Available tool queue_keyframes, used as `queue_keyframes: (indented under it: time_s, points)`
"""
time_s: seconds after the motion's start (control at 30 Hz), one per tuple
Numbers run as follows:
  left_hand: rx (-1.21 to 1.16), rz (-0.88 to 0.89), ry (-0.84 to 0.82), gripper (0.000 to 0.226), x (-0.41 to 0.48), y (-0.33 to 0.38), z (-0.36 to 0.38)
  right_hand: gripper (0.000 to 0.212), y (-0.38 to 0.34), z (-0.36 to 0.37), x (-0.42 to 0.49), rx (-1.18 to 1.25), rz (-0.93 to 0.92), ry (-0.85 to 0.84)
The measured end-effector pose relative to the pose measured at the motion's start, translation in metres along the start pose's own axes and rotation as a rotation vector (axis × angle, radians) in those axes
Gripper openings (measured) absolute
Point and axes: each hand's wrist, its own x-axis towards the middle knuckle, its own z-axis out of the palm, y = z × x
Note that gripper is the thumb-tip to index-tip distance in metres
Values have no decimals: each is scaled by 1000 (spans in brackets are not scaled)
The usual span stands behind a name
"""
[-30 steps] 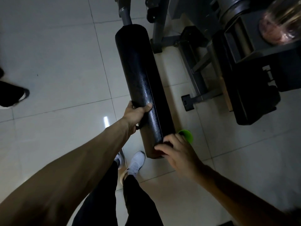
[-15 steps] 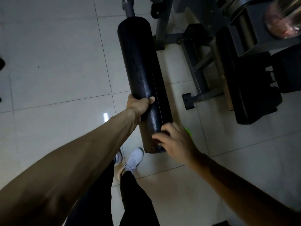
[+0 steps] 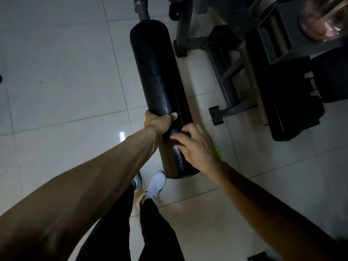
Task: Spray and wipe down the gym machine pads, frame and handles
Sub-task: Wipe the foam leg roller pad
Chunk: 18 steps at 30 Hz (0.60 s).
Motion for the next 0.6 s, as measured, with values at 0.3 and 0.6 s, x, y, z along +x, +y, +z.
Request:
queue_keyframes:
  time_s: [0.3, 0.6]
  points:
    - [-39, -60, -123, 56, 19, 40, -35, 44, -4, -1, -37, 21, 1, -52]
    - [12, -1, -87, 36, 44, 49, -33, 33, 12, 15, 138, 47, 399, 265]
